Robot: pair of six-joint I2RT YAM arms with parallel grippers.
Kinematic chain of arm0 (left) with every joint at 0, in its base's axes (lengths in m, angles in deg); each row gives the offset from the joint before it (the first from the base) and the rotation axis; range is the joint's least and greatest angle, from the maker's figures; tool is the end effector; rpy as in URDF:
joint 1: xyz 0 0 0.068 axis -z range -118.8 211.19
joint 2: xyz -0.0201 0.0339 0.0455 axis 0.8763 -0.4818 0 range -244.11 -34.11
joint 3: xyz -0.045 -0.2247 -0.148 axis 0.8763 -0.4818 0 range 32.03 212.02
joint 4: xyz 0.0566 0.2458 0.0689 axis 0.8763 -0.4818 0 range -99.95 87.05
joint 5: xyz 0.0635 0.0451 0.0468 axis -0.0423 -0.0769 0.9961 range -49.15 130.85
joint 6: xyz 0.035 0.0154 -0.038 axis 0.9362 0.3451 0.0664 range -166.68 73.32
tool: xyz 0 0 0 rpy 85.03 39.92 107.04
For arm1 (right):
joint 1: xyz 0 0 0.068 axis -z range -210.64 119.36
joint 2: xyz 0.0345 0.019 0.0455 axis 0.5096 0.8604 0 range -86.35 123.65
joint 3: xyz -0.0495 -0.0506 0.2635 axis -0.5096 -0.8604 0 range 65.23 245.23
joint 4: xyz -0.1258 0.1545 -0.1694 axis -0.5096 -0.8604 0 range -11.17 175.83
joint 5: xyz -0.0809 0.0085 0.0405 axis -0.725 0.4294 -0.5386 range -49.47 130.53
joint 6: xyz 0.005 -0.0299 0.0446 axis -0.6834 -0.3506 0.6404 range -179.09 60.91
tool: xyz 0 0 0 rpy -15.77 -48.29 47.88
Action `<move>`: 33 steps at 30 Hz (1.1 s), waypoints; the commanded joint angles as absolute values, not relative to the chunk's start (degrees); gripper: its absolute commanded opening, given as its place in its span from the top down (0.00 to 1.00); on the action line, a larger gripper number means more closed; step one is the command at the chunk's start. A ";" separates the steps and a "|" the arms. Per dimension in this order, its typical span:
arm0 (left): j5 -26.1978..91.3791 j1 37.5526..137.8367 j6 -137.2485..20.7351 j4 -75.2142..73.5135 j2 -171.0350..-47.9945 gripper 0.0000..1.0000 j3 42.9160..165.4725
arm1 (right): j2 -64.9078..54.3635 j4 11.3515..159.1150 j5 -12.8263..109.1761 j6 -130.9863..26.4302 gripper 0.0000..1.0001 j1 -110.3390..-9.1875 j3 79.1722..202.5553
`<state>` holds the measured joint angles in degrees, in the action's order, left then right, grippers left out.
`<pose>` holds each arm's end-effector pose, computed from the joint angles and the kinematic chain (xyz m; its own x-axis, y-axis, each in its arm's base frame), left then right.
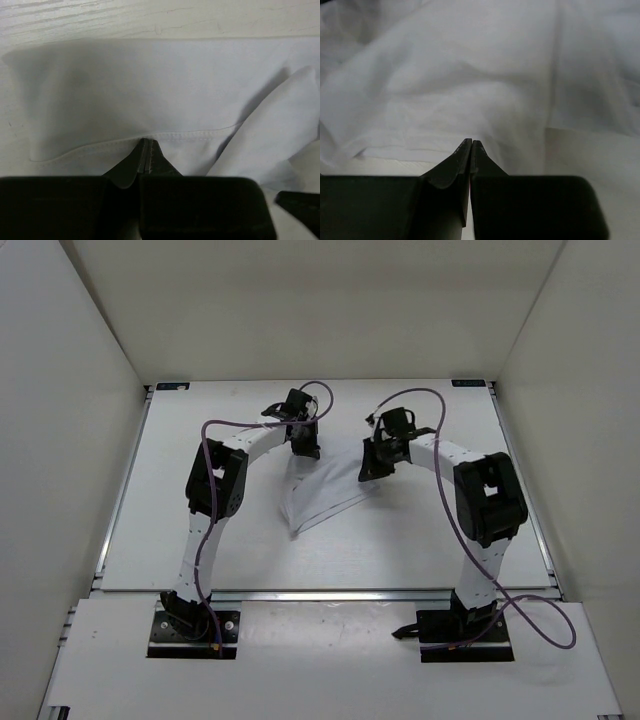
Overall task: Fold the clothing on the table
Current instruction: Flatten the skirt out
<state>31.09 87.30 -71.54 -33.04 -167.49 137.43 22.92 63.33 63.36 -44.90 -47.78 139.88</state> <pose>0.4495 -0.2269 0.1509 -0.9076 -0.0168 -0.4195 0.1460 0.9242 -0.3530 0.3790 0.1314 0.1832 -0.8940 -0.0392 -0.4464 -0.2617 0.8544 0.4490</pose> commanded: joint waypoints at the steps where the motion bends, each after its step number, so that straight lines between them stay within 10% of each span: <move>1: 32.59 87.83 -71.55 -37.49 -168.84 1.00 139.86 | 24.11 63.07 61.64 -46.61 0.99 -52.68 141.16; 30: 27.68 81.41 -67.86 -36.18 -169.11 1.00 140.48 | 0.84 55.15 54.67 -32.81 1.00 -60.53 117.51; 33: 25.48 82.11 -66.72 -35.74 -167.62 0.96 141.62 | 1.62 55.51 56.35 -35.71 0.86 -56.23 125.33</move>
